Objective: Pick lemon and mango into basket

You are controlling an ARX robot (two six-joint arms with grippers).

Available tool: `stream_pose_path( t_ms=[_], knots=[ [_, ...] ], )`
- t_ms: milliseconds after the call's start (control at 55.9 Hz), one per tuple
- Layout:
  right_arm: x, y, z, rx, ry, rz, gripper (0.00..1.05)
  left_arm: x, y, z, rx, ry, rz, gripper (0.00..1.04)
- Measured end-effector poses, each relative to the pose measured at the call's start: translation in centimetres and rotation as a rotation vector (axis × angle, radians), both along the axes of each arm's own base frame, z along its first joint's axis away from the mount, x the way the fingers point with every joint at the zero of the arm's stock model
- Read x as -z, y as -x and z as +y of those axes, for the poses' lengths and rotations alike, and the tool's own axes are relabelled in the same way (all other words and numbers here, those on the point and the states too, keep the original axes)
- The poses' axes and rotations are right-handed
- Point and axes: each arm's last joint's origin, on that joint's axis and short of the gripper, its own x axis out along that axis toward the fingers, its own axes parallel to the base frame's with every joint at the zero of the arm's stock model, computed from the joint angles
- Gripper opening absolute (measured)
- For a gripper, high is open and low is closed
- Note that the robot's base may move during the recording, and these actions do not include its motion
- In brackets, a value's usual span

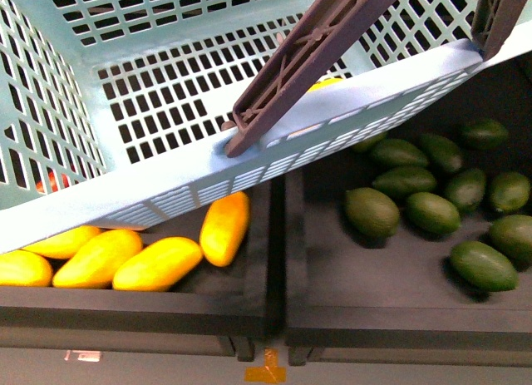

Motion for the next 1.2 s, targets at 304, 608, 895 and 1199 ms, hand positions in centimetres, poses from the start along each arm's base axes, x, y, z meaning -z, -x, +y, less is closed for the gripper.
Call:
stream_pose_path(
  t_ms=[304,608,895,1199],
  knots=[
    [0.03,0.01,-0.01,0.002,0.000,0.001,0.96,0.00,0.00,0.00,-0.001,-0.001,0.000,0.04],
    [0.02,0.00,0.00,0.000,0.000,0.001,0.96,-0.01,-0.02,0.02,-0.002,0.000,-0.001,0.04],
    [0.02,0.00,-0.01,0.000,0.000,0.002,0.96,-0.01,-0.02,0.03,-0.003,-0.001,-0.001,0.04],
    [0.03,0.00,-0.01,0.001,0.000,0.002,0.96,-0.01,-0.03,0.03,-0.006,-0.002,-0.002,0.04]
  ],
)
